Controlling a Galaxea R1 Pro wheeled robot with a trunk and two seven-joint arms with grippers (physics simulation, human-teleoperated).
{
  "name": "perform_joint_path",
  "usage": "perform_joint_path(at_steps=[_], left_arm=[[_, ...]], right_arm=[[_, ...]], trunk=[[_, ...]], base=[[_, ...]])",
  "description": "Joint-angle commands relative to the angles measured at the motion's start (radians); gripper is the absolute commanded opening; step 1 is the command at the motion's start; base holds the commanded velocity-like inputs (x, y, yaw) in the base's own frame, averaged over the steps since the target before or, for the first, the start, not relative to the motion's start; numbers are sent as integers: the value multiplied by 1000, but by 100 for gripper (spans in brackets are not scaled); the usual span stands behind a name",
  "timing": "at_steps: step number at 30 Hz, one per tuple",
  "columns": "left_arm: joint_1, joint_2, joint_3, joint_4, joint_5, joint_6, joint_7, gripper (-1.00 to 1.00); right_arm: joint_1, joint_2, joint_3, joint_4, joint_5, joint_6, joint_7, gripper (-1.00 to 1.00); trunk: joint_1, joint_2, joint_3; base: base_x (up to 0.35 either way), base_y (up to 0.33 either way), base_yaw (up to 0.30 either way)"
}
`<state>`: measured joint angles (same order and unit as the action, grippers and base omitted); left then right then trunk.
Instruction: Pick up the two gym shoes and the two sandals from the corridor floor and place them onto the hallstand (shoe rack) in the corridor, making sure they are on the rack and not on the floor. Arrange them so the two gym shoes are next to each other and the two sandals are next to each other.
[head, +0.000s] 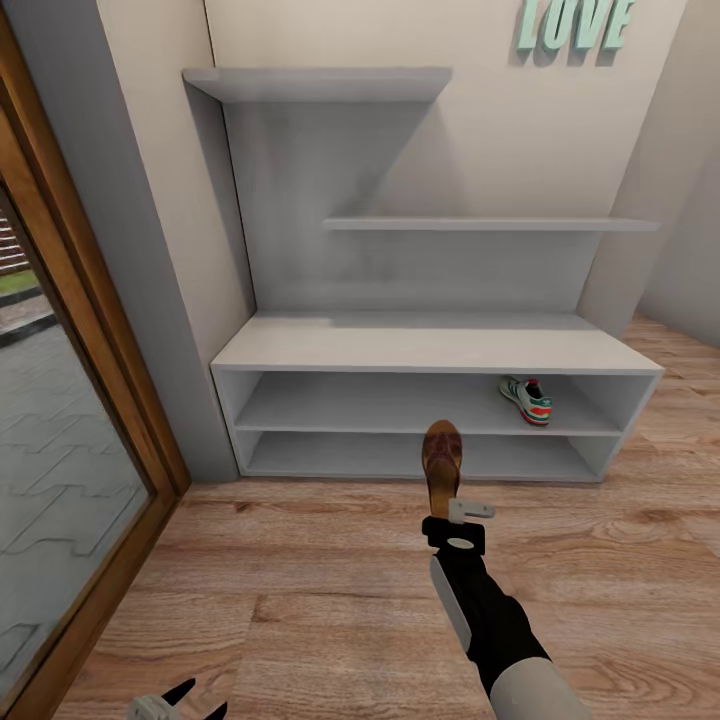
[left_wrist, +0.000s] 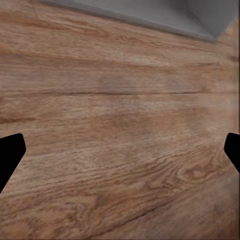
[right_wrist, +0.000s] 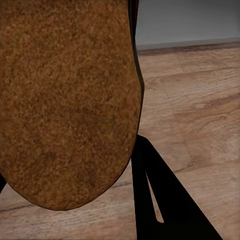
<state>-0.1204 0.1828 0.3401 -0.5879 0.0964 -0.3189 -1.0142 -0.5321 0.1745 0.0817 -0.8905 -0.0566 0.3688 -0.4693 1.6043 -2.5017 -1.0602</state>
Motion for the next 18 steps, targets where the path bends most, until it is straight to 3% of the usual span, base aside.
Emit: perform_joint_path(at_steps=[1,18], left_arm=[[-1,0,1,1,1,-5,-6,100],[-1,0,-1,-1,-5,-5,-13,100]], right_arm=[[0,0,2,-1,-9,3,-8,-100],[0,0,3,0,-11,1,-5,-100]], trunk=[[0,0,-1],[0,0,-1]], base=[[0,0,0],[0,0,0]])
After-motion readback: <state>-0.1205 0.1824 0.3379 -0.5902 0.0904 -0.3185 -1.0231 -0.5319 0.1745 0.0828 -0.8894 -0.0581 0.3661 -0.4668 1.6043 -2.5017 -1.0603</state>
